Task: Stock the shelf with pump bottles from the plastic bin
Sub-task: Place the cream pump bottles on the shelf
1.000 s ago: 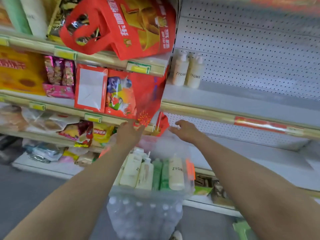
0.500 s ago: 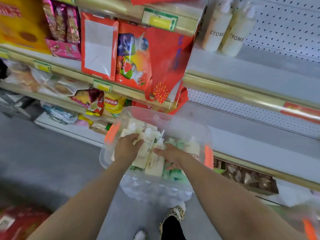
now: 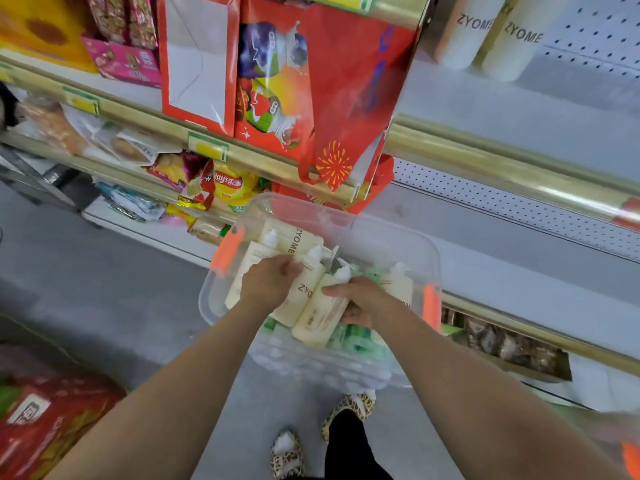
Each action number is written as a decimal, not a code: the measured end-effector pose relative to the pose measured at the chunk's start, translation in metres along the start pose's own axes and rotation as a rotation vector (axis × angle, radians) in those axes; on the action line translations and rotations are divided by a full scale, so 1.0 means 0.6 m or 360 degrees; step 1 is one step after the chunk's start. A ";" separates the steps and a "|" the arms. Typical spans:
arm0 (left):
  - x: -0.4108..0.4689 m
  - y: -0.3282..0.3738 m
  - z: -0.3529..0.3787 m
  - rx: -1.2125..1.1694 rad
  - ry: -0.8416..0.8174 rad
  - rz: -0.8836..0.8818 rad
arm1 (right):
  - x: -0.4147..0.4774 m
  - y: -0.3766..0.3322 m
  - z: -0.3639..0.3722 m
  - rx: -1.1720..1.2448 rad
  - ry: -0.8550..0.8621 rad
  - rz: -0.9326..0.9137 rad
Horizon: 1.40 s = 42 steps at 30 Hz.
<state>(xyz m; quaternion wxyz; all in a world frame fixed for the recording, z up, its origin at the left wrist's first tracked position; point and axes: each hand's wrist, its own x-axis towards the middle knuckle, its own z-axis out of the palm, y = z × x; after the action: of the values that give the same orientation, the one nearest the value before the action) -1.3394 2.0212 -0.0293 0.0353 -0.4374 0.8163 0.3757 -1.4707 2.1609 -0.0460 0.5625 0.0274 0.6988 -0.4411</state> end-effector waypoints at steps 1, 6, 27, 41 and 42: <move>0.002 0.002 0.008 -0.0040 -0.0091 -0.0008 | -0.001 0.006 -0.011 0.0090 -0.0030 -0.0028; -0.001 0.009 0.052 -0.0422 -0.0292 -0.0065 | -0.014 0.018 -0.050 0.0583 -0.0208 -0.0156; -0.060 0.105 0.037 -0.1849 -0.0831 -0.0412 | -0.146 -0.029 -0.155 0.1075 -0.0331 -0.0321; -0.128 0.280 -0.058 -0.2098 -0.1020 0.0370 | -0.327 -0.128 -0.208 0.0869 -0.0259 -0.1146; -0.130 0.295 -0.065 -0.2081 -0.1034 0.0373 | -0.337 -0.137 -0.211 0.0898 -0.0253 -0.1177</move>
<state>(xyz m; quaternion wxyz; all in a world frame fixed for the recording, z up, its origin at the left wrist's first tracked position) -1.4121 2.1093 0.1318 -0.0331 -0.1458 0.4155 0.8972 -1.5374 2.2856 0.1635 0.3901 -0.1054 0.4691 -0.7853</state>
